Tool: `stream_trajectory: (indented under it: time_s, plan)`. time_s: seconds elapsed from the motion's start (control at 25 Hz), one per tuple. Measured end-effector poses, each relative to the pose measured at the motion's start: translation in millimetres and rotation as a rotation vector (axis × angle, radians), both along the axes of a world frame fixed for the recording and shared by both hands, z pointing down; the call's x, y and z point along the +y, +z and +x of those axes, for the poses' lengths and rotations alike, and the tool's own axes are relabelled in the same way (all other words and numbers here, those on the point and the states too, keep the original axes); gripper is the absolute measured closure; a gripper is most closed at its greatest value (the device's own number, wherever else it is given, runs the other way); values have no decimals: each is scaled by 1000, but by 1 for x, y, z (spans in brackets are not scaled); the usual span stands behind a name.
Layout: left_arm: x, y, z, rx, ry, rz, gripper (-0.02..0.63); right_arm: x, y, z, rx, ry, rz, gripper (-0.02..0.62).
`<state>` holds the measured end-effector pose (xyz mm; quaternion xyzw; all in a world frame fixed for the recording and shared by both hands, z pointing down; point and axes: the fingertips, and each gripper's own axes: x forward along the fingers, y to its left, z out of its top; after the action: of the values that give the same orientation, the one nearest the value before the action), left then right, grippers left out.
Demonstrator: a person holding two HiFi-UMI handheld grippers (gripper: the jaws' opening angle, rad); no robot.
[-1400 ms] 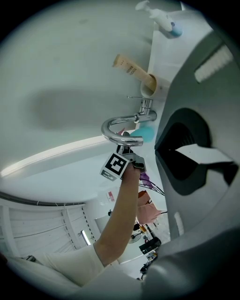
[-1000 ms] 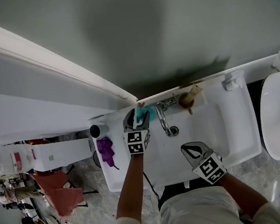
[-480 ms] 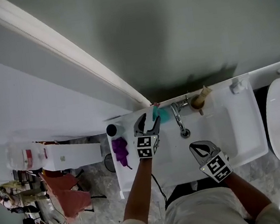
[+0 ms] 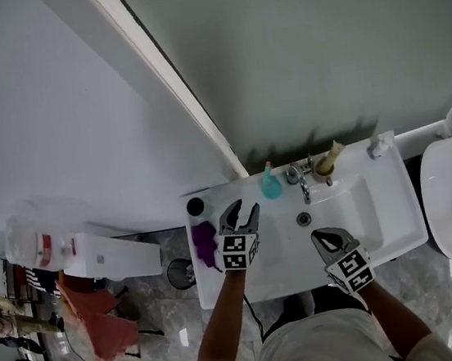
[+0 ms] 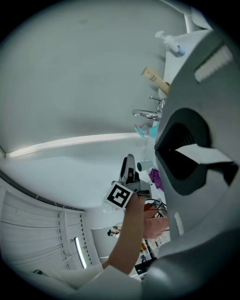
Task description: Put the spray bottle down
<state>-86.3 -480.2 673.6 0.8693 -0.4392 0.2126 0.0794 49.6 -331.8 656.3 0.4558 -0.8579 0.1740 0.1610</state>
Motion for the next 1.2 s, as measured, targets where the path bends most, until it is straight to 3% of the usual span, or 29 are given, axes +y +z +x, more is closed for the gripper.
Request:
stream_trajectory:
  time_s: [0.36, 0.64, 0.92, 1.2]
  plan:
    - [54, -36, -59, 25, -24, 22, 487, 43, -33, -35, 13, 69, 53, 584]
    - [102, -66, -84, 49, -8, 49, 527, 78, -58, -46, 27, 128, 106, 584]
    - [144, -89, -85, 76, 29, 66, 553, 108, -78, -44, 33, 175, 139, 584]
    - [175, -101, -75, 110, 28, 67, 577, 128, -94, -33, 61, 161, 171, 584]
